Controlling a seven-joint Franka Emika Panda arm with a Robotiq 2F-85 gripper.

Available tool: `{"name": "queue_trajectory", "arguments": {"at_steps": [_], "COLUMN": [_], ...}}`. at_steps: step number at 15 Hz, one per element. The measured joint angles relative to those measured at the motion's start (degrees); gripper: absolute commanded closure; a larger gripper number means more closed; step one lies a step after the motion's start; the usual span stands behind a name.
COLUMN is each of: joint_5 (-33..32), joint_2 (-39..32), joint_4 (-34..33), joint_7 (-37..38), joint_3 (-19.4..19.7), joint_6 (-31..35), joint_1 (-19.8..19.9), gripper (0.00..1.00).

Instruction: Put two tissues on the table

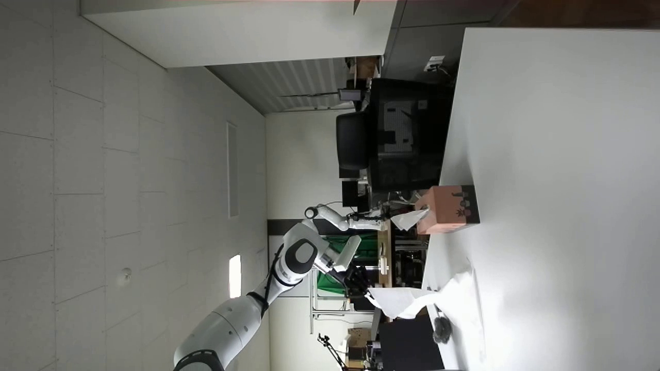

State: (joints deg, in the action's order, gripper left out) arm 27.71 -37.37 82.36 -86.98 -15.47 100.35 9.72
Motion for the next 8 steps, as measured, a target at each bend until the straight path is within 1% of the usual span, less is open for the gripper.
{"name": "queue_trajectory", "arguments": {"at_steps": [3,8], "joint_5": [1.32,1.37], "joint_2": [-1.43,-2.72], "joint_4": [-0.01,0.00], "joint_7": [-1.83,-1.94], "joint_3": [1.01,2.57], "joint_6": [-2.25,-0.52], "joint_1": [-0.01,-1.45], "gripper": [1.00,0.99]}}
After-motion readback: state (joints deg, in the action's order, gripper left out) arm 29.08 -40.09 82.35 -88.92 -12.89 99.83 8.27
